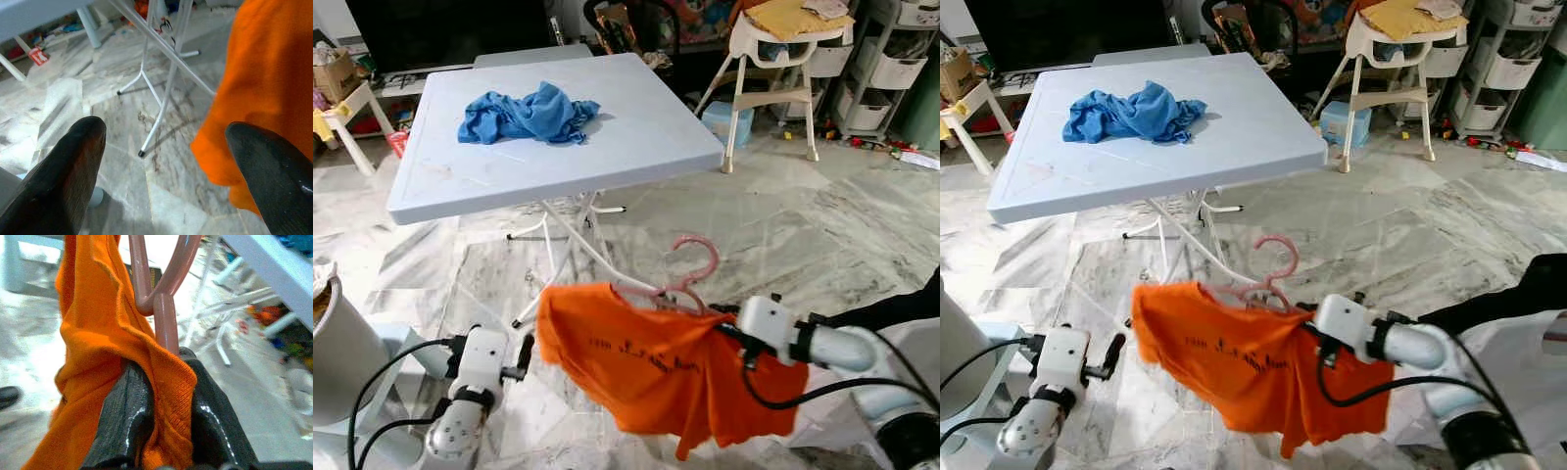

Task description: Hang hanger

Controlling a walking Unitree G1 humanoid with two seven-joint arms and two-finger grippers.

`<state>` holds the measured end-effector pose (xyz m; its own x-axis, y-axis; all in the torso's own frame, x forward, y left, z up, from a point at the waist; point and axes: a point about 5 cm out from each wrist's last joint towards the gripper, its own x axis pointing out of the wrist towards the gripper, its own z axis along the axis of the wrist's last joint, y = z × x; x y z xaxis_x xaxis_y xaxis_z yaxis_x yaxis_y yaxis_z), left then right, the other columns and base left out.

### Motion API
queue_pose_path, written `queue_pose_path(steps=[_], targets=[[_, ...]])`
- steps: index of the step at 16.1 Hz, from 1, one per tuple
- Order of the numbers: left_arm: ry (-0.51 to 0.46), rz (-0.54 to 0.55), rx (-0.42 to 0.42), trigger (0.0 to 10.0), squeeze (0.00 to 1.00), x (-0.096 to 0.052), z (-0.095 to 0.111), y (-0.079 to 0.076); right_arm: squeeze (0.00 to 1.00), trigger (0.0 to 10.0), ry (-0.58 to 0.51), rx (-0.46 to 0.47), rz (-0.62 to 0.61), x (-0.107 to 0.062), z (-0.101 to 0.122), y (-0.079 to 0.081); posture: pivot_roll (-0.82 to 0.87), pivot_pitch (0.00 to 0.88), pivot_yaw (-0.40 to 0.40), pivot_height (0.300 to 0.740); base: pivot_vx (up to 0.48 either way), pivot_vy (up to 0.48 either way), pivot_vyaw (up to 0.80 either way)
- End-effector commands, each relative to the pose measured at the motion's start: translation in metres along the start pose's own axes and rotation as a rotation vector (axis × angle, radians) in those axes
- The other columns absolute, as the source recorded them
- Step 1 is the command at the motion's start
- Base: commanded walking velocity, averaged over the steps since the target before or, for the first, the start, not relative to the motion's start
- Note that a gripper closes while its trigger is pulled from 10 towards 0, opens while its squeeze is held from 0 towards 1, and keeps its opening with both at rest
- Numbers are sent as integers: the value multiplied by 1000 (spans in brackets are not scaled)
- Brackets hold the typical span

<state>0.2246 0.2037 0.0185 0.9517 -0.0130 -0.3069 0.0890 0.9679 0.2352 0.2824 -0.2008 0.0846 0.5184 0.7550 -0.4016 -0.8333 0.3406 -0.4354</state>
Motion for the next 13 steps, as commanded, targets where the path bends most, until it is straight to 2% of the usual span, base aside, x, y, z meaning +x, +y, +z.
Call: queue_pose_path(steps=[1, 4, 8, 11, 12, 13], targets=[[-8, -17, -8, 10000, 0, 2, 2, 4, 0, 10000, -38, -12, 5, -4, 9, -10, -43, 42, 60, 740, 0, 0, 0], [-45, -192, -100, 10000, 0, 3, 10, -8, 0, 10000, -41, 12, 81, -10, 11, -12, -44, 44, 61, 740, 0, 0, 0], [10, -333, -107, 10000, 0, 0, -2, -26, 0, 10000, -85, 25, 118, -10, 21, -15, -53, 46, 62, 740, 0, 0, 0], [43, -412, -130, 10000, 0, 0, -11, -32, 0, 10000, -99, 41, 150, -13, 25, -14, -66, 44, 60, 740, 0, 0, 0], [62, -414, -122, 3608, 0, 2, -17, -32, 0, 10000, -98, 51, 159, -14, 25, -14, -74, 43, 61, 740, 0, 0, 0], [69, -421, -136, 0, 0, 4, -20, -33, 0, 10000, -92, 56, 168, -17, 24, -14, -80, 42, 62, 740, 0, 0, 0]])
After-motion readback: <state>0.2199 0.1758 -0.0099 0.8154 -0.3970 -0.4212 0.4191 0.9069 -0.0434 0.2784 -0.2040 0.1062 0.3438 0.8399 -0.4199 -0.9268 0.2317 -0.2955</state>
